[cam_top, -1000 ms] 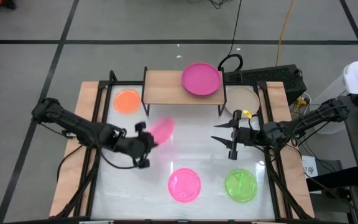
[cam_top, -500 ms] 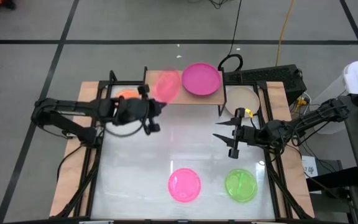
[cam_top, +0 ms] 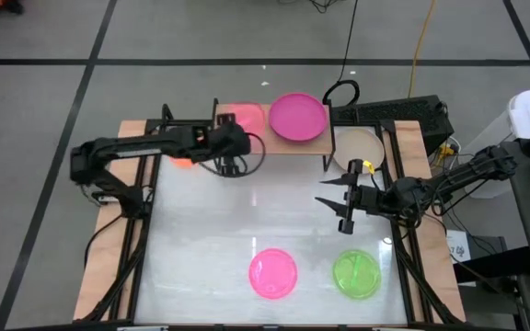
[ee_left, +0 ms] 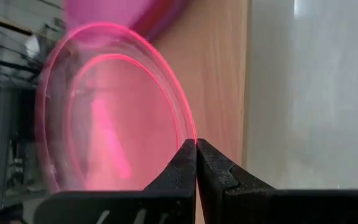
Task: Place and stack plates onto a shelf
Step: Put the left pink plate on the shelf
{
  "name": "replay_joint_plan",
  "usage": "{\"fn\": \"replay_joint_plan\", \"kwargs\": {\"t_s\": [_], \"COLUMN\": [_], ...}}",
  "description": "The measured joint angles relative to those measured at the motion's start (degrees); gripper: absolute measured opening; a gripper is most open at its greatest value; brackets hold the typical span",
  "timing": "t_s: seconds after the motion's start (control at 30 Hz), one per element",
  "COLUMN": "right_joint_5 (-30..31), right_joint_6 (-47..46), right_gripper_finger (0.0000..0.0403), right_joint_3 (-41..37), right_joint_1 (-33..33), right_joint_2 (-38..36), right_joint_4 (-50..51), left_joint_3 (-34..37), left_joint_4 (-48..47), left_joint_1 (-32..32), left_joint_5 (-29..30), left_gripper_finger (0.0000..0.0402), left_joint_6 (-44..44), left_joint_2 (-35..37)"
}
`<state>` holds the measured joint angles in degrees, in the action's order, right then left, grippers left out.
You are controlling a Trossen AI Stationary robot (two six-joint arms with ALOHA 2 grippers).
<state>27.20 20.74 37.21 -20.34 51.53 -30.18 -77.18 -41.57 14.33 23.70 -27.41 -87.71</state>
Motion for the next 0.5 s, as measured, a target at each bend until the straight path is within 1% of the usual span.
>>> {"fn": "replay_joint_plan", "kwargs": {"t_s": [0.1,0.27,0.4,0.5], "right_joint_5": [0.0,0.0,0.0,0.0], "right_joint_6": [-0.4,-1.7,-2.7,-3.4], "right_gripper_finger": [0.0173,0.0173,0.0173,0.0173], "right_joint_3": [0.0,0.0,0.0,0.0], "right_joint_1": [0.0,0.0,0.0,0.0], "right_joint_2": [0.0,0.0,0.0,0.0], "right_joint_4": [0.7,2.7,4.7,5.9], "left_joint_3": [0.0,-0.1,-0.2,-0.3], "left_joint_4": [0.0,0.1,0.1,0.1], "left_joint_1": [1.6,4.0,5.2,5.4], "left_joint_5": [-0.2,-0.3,-1.5,-3.0], "left_gripper_finger": [0.0000,0.0000,0.0001,0.0013], "left_joint_6": [-1.3,-2.0,-0.6,0.7], "left_joint_2": [-3.6,-7.5,-7.9,-7.8]}}
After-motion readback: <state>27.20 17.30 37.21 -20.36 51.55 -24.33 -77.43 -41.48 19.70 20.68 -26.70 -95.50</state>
